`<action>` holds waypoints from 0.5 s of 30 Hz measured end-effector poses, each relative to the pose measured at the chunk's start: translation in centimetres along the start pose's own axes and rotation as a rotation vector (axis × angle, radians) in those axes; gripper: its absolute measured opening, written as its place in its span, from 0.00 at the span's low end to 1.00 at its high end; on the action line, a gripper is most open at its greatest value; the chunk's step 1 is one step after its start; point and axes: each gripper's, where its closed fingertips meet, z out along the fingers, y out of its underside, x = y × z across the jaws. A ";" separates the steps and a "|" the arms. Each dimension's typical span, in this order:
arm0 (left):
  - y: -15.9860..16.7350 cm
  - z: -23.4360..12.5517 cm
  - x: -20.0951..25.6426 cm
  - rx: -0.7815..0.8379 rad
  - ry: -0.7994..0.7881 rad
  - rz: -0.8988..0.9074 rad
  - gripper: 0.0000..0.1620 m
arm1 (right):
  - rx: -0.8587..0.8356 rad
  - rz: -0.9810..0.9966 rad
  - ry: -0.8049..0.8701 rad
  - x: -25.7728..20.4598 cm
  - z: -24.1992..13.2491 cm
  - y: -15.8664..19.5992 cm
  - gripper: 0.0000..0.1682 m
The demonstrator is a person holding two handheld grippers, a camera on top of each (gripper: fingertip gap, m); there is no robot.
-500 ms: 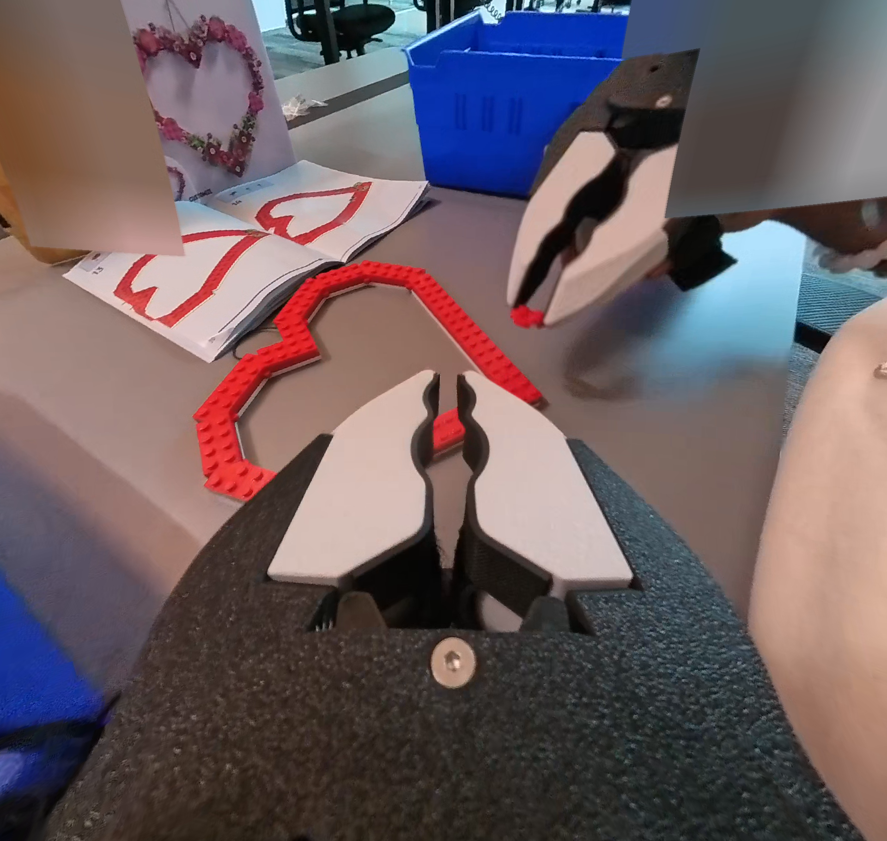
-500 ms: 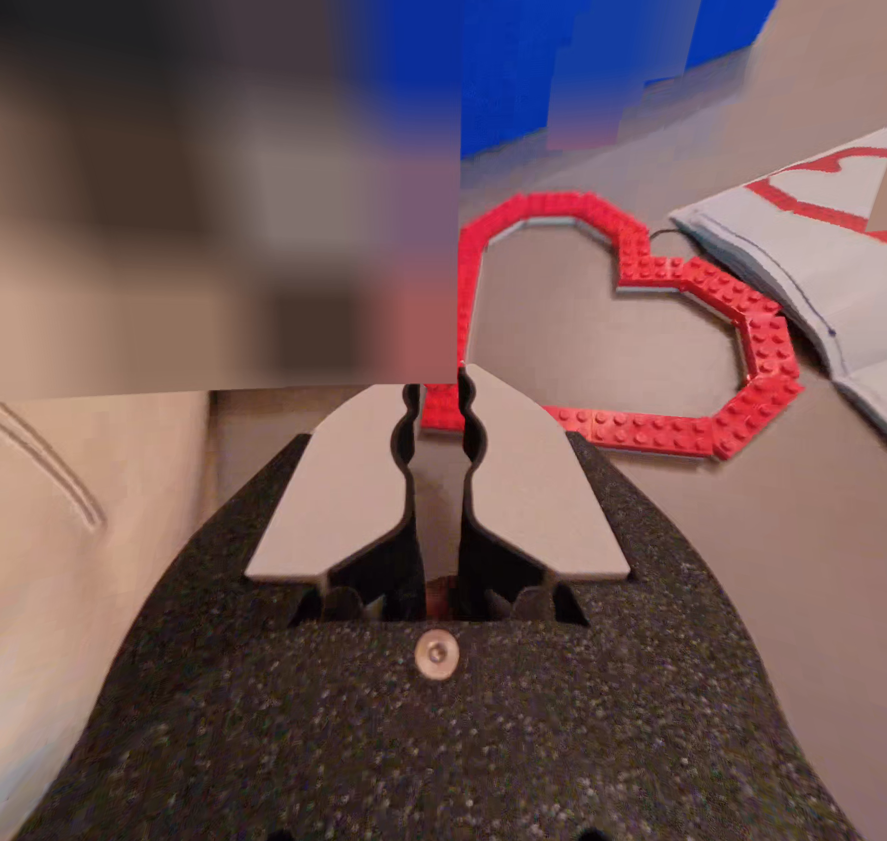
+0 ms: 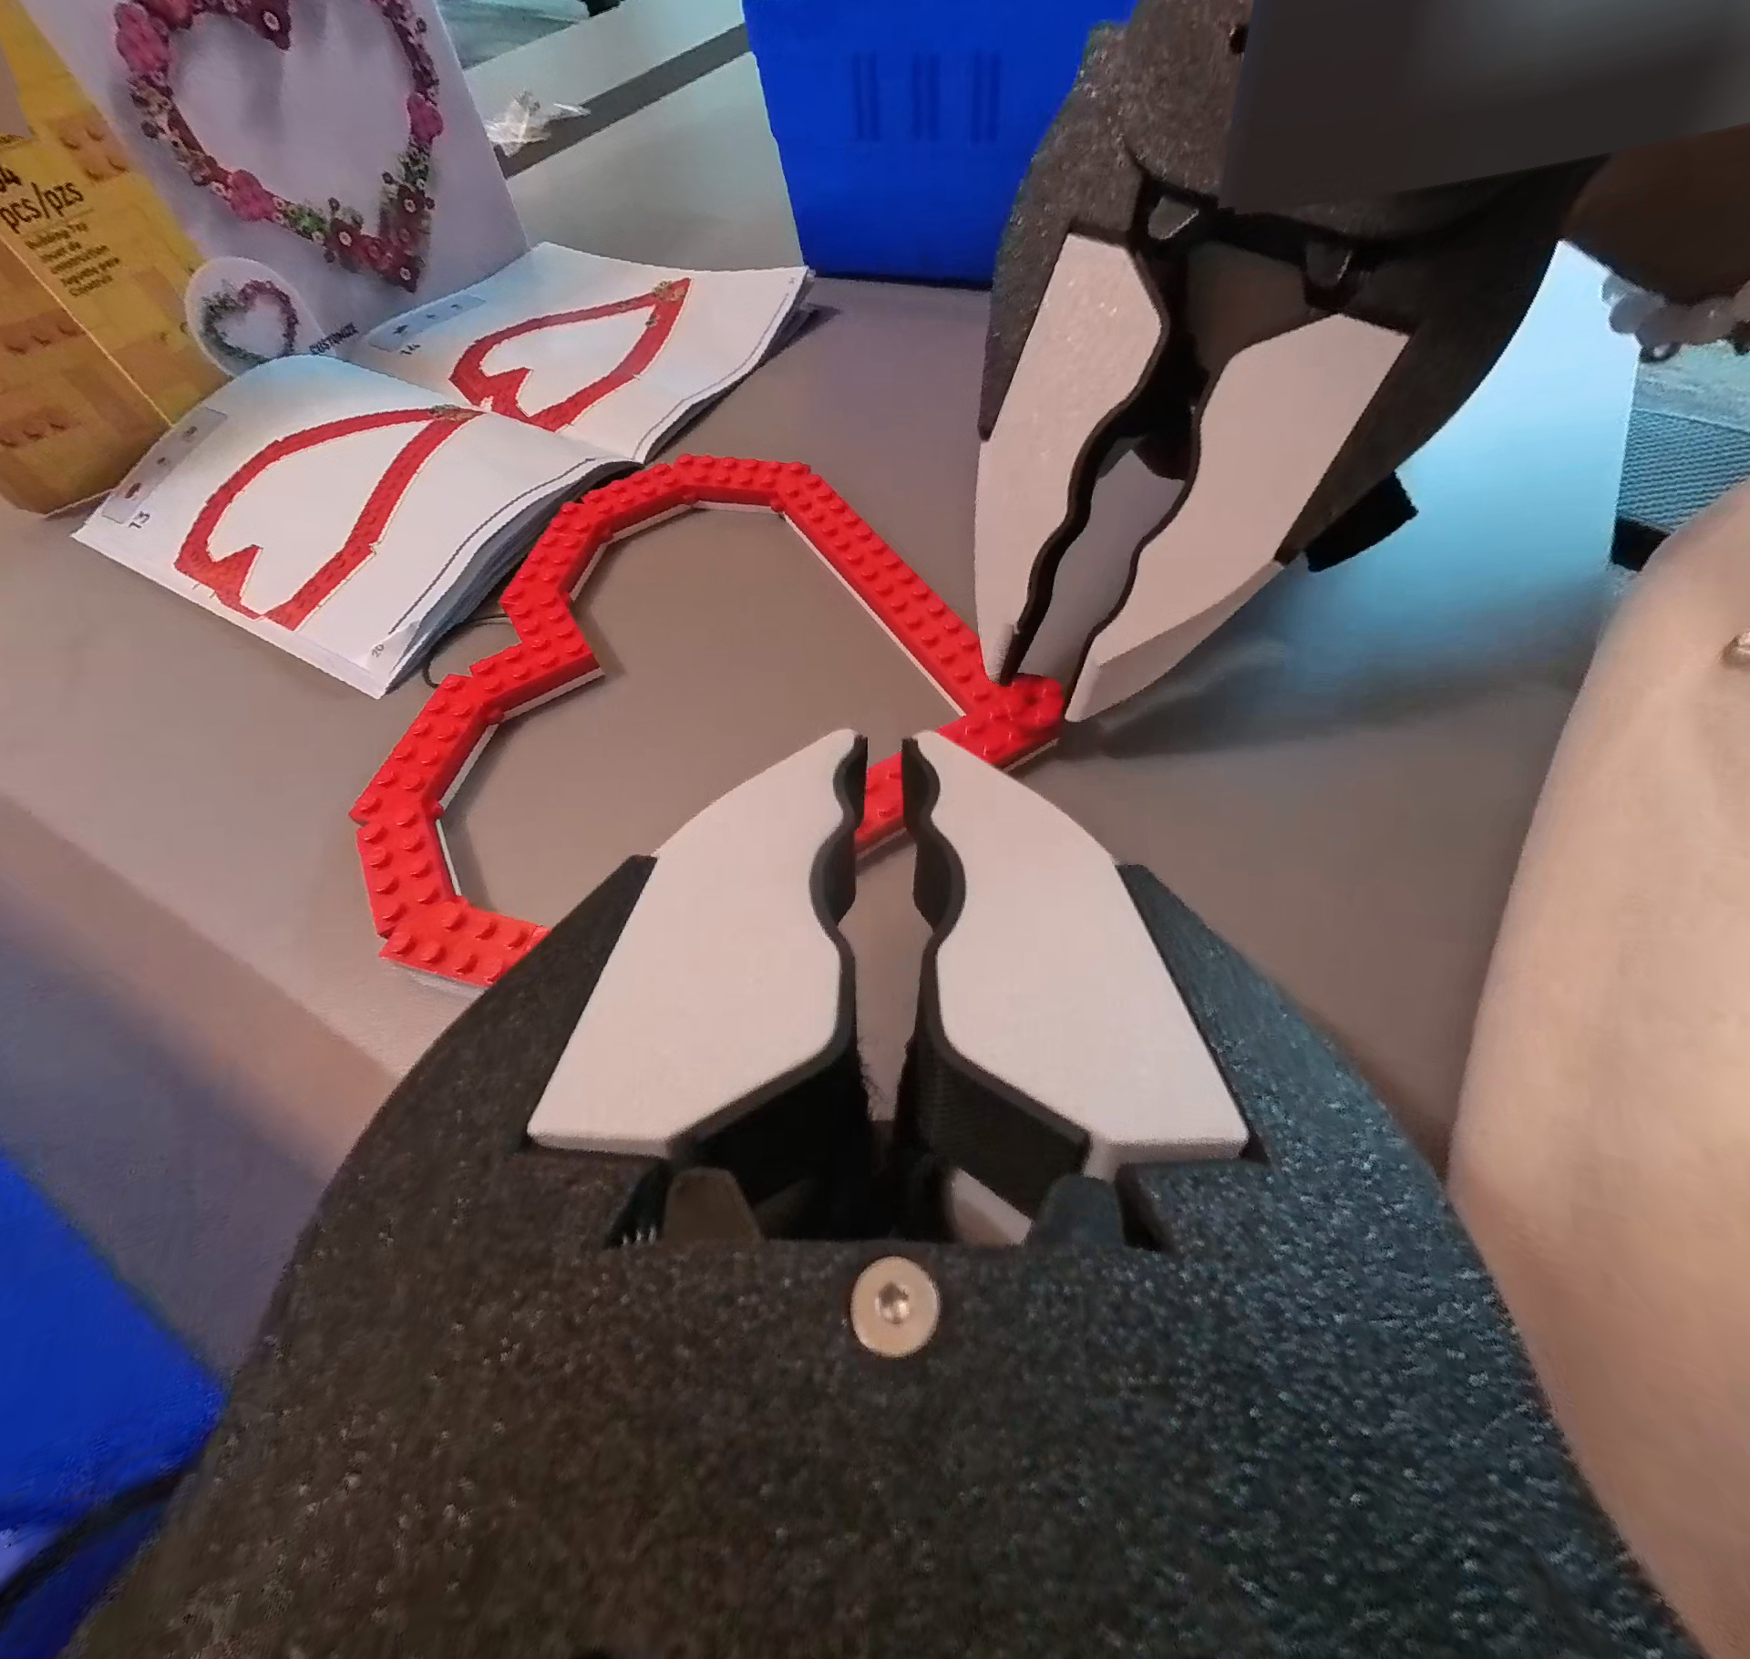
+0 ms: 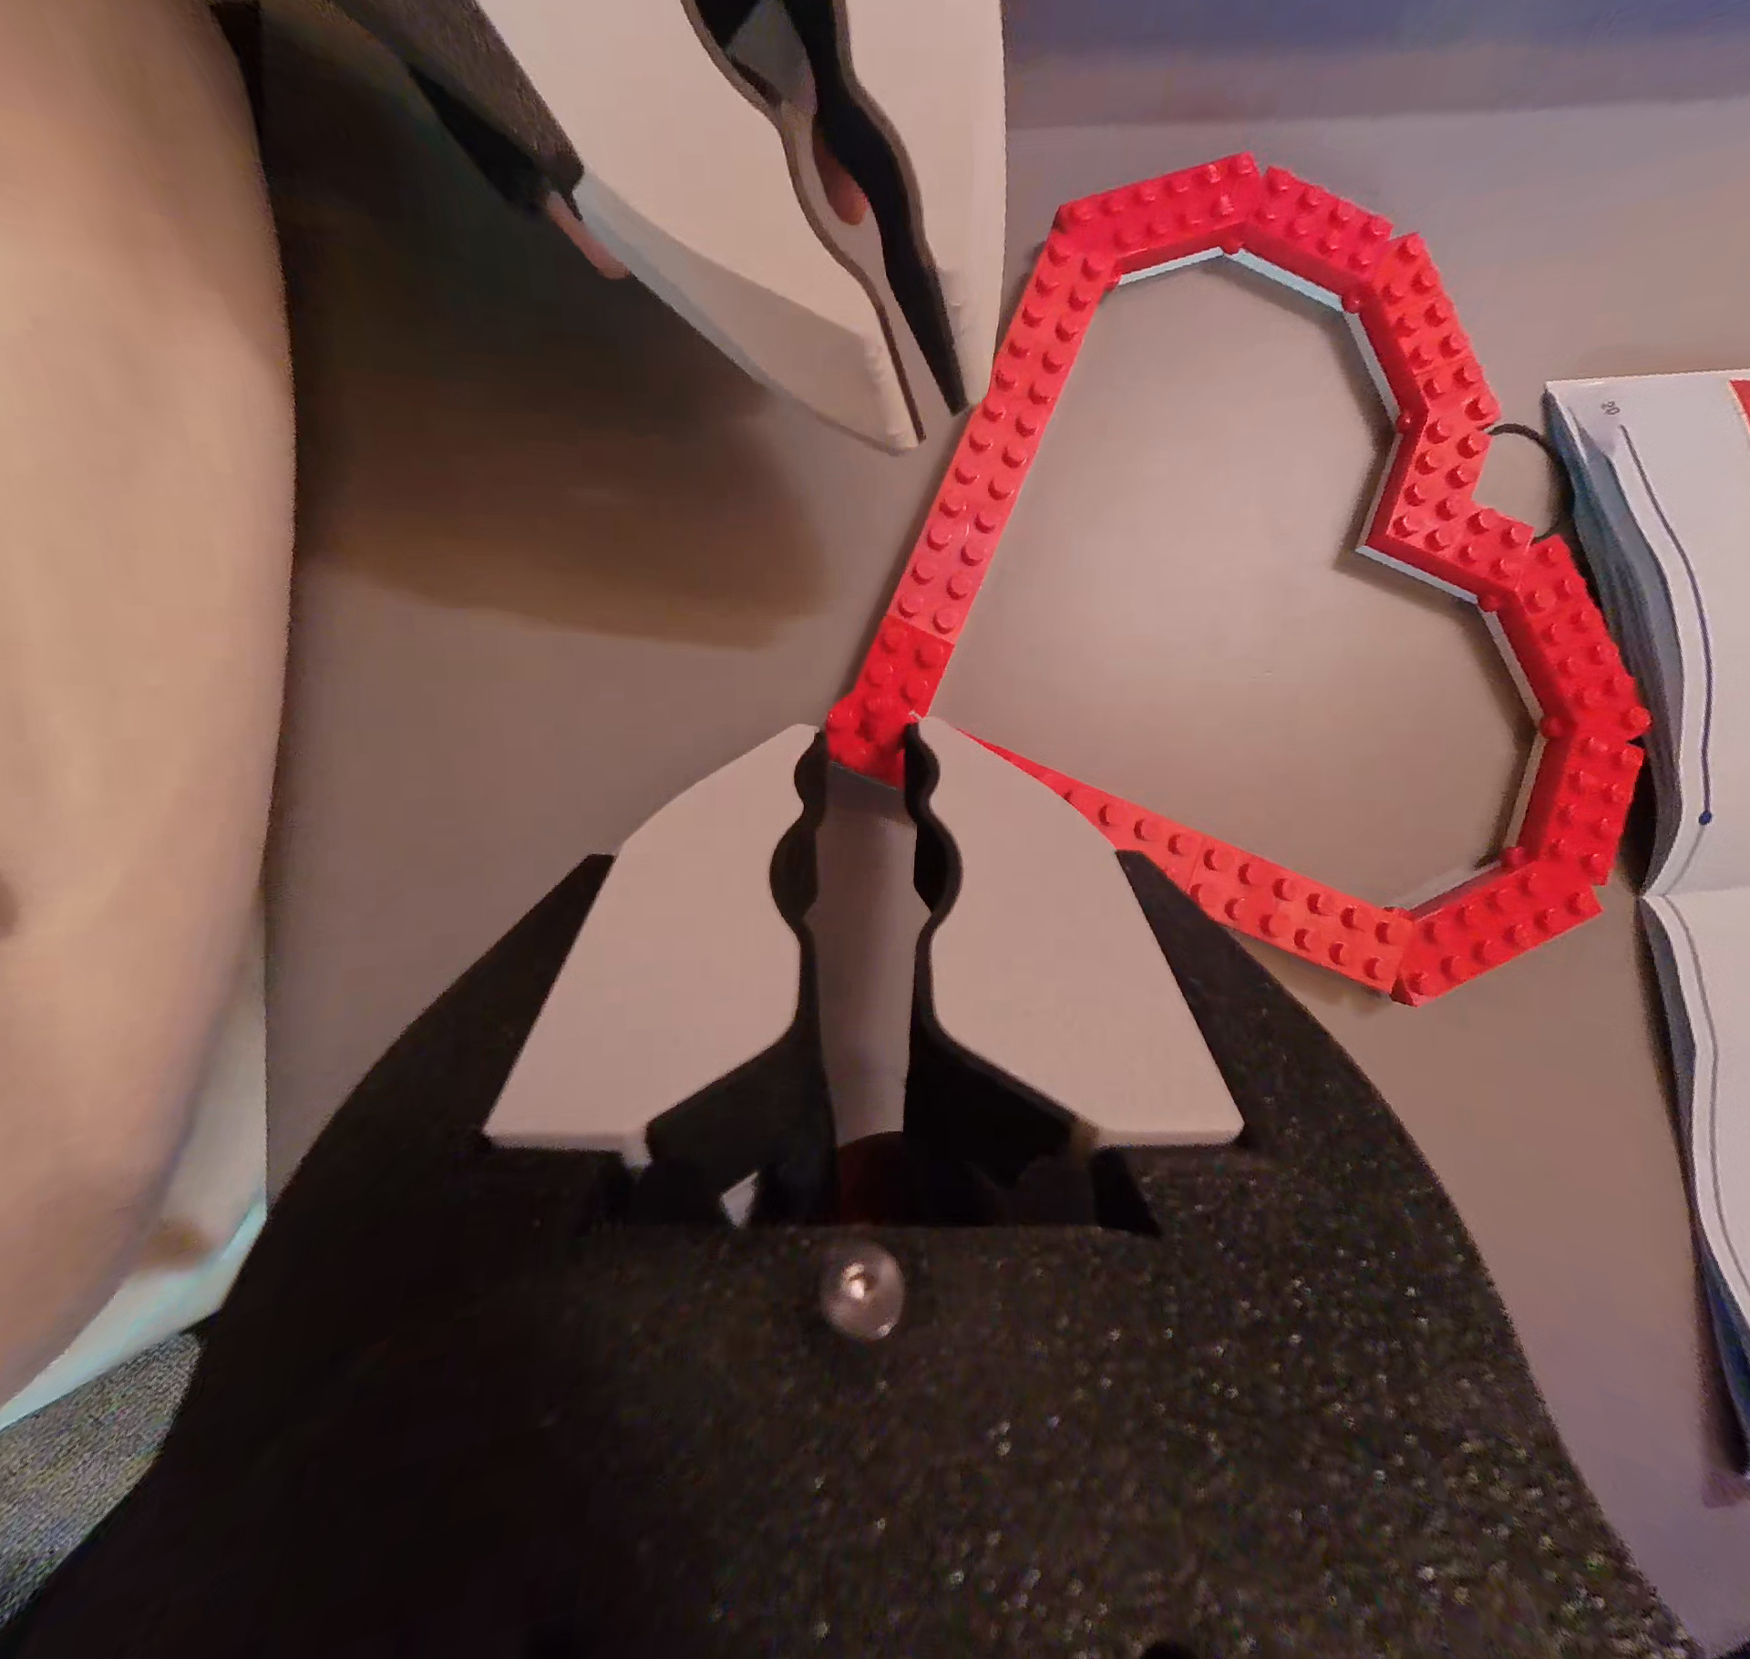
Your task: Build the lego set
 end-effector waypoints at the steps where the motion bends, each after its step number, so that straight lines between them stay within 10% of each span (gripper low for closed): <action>1: 0.0 0.0 0.0 -0.004 0.001 0.001 0.04 | -0.009 -0.003 -0.002 0.0 0.1 0.1 0.09; 15: 0.3 0.2 0.3 -0.022 0.025 0.000 0.04 | -0.107 -0.094 -0.093 0.0 0.3 0.2 0.09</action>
